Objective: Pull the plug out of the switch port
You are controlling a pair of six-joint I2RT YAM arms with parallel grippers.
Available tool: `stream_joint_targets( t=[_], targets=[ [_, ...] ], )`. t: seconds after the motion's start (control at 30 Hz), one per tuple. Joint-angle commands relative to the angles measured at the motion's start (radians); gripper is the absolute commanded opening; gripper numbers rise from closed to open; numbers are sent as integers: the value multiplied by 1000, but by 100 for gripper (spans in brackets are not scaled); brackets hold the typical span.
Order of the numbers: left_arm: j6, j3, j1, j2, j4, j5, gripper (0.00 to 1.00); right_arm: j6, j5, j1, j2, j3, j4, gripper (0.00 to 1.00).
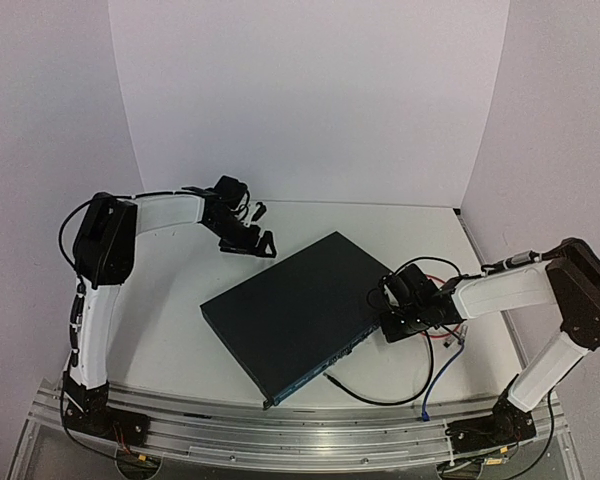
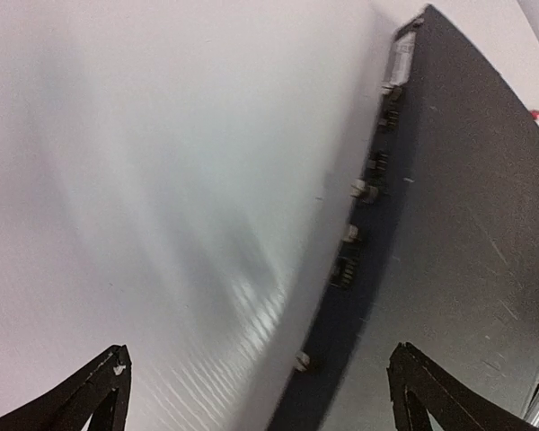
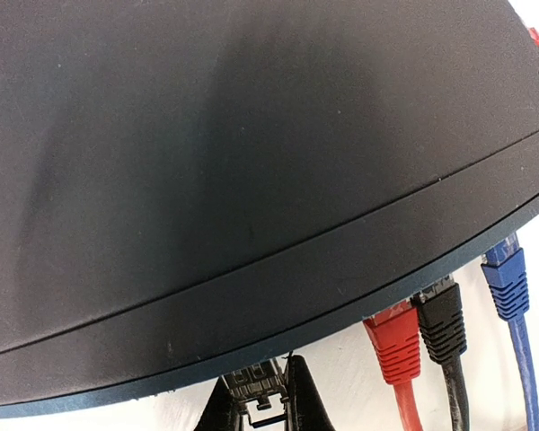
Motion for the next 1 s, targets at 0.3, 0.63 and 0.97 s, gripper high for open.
stream_joint_targets(
  t=[0.3, 0.63, 0.97],
  targets=[
    [43, -209, -410, -283, 17, -72, 100, 101, -69, 29, -8, -3, 161, 0],
    [-130, -249, -564, -200, 100, -284, 98, 89, -118, 29, -83, -63, 178, 0],
    [-152, -57, -691, 26, 18, -497, 98, 109, -167, 29, -109, -86, 188, 0]
  ],
)
